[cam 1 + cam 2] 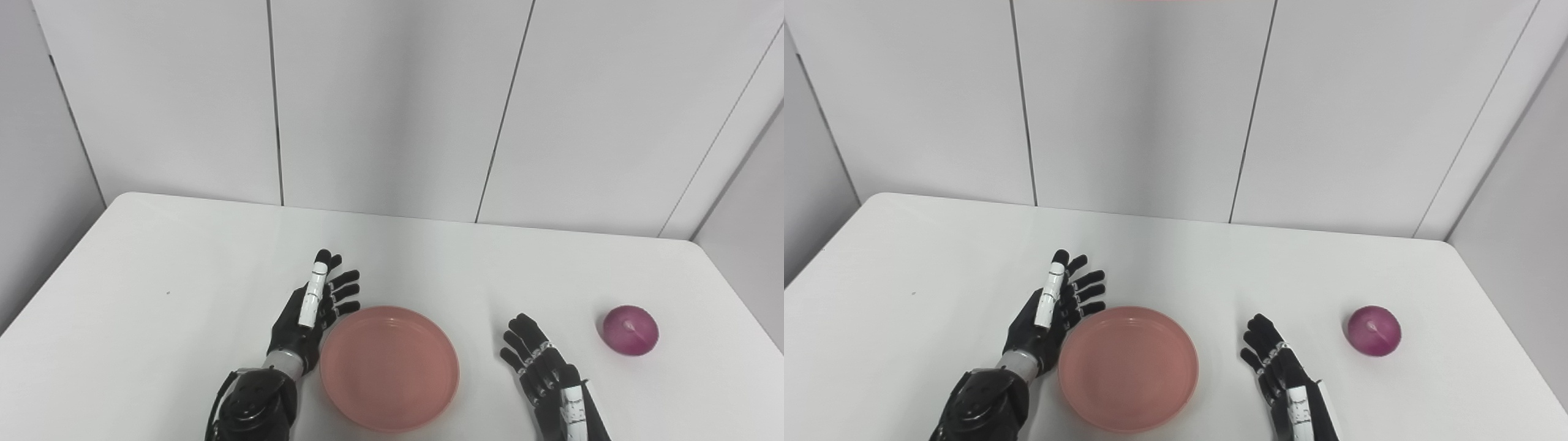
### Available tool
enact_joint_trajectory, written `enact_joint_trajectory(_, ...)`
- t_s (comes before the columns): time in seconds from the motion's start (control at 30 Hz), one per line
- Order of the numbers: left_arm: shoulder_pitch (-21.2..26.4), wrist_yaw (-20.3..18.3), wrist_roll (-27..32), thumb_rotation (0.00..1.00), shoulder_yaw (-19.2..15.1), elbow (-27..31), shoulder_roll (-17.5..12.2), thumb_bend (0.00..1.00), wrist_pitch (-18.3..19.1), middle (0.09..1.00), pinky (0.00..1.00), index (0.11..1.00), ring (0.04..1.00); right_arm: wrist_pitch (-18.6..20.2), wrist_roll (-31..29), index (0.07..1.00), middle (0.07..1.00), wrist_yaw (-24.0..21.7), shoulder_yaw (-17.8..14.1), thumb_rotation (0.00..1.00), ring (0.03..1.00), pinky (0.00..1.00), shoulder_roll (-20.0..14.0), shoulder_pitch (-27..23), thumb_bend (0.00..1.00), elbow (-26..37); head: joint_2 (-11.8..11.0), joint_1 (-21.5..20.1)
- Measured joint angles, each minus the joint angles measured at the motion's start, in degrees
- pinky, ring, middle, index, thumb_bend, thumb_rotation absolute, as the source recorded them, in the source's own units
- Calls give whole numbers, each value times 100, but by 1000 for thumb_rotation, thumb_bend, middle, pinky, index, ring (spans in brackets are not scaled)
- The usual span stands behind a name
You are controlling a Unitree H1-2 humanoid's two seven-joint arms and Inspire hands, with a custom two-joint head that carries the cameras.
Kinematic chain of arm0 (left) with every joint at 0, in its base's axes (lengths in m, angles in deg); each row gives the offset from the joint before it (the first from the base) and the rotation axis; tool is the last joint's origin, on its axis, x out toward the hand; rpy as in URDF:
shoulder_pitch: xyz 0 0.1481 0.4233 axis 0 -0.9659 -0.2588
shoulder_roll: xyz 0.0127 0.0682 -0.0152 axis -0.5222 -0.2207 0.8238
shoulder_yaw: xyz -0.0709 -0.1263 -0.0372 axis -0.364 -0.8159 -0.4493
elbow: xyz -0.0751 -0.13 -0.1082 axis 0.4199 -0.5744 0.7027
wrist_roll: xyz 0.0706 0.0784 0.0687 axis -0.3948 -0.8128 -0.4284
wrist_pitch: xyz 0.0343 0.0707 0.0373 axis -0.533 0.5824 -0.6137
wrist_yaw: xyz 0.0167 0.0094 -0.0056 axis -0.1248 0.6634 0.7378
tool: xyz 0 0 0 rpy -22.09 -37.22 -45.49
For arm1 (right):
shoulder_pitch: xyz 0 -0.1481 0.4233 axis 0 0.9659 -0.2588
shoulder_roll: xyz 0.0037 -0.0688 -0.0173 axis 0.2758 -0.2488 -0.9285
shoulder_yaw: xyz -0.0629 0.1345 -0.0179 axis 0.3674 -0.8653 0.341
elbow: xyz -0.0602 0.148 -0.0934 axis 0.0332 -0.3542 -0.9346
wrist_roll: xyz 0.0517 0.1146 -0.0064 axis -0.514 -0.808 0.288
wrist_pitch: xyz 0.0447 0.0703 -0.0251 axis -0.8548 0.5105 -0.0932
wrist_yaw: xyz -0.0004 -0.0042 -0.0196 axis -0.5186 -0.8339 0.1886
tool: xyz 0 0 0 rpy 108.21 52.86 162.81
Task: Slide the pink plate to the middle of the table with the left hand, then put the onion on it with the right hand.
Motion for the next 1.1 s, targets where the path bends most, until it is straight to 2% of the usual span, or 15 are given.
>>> enact_joint_trajectory(0.27, 26, -8, 4, 968, -20, -32, 16, 663, -6, 819, 853, 895, 823, 0, 3, 893, 907, 26, 2, 858, 929, 914, 1, 0, 904, -1, 0, -97)
enact_joint_trajectory(0.3, 26, -11, 4, 969, -22, -31, 14, 666, -6, 817, 850, 895, 821, 0, 4, 892, 908, 28, 3, 857, 929, 916, 2, -1, 905, -1, -26, -236)
enact_joint_trajectory(0.57, 25, -126, 101, 974, -207, 2, -69, 663, 9, 811, 868, 902, 819, 2, 10, 897, 906, 148, 5, 828, 923, 909, 21, -1, 929, 15, 17, -545)
enact_joint_trajectory(0.7, 27, -229, 142, 965, -289, -13, -232, 677, 9, 802, 845, 894, 805, 7, 87, 907, 901, 271, 23, 807, 915, 899, 40, -4, 925, 40, 26, -782)
enact_joint_trajectory(0.83, 66, -281, 162, 954, -369, -48, -370, 682, 9, 795, 823, 887, 797, 186, 103, 902, 903, 387, 65, 764, 919, 902, 72, -4, 910, 98, 0, -1010)
enact_joint_trajectory(0.97, 79, -359, 184, 951, -423, -64, -441, 692, 9, 801, 823, 892, 798, 227, 87, 889, 895, 436, 64, 711, 922, 893, 86, -14, 893, 165, -27, -1064)
enact_joint_trajectory(1.1, 80, -425, 259, 937, -485, -66, -461, 685, 8, 796, 833, 893, 797, 492, 175, 885, 871, 620, 65, 719, 880, 851, 86, -40, 912, 281, -44, -1178)
